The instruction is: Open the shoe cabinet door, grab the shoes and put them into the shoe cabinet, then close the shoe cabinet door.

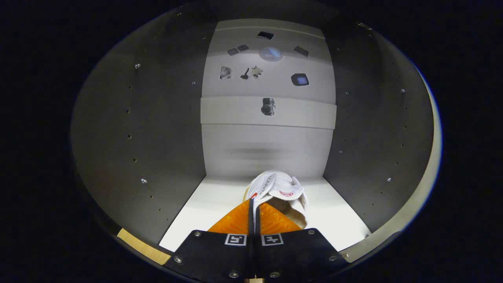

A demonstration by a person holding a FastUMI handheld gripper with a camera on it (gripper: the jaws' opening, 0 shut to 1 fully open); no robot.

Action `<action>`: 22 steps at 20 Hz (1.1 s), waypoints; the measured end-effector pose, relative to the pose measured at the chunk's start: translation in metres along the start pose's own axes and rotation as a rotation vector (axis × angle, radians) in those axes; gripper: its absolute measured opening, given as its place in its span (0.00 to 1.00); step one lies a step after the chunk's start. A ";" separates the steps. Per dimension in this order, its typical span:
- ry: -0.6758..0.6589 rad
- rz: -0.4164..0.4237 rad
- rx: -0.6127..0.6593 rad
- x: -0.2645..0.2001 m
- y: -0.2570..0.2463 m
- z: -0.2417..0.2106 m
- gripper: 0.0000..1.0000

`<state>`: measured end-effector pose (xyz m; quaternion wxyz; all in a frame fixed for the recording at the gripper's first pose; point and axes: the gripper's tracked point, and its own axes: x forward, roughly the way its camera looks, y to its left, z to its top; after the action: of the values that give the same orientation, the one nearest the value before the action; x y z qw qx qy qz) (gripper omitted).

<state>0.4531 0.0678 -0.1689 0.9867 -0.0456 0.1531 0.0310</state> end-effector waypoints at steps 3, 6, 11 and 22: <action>-0.029 -0.027 -0.036 0.007 0.000 0.004 0.00; -0.027 -0.042 -0.041 0.006 -0.001 0.004 0.07; -0.042 -0.051 -0.073 0.002 0.003 0.010 0.55; -0.063 -0.144 -0.191 0.005 0.007 0.030 0.89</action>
<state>0.4664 0.0783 -0.1423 0.9818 -0.1493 0.1147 -0.0241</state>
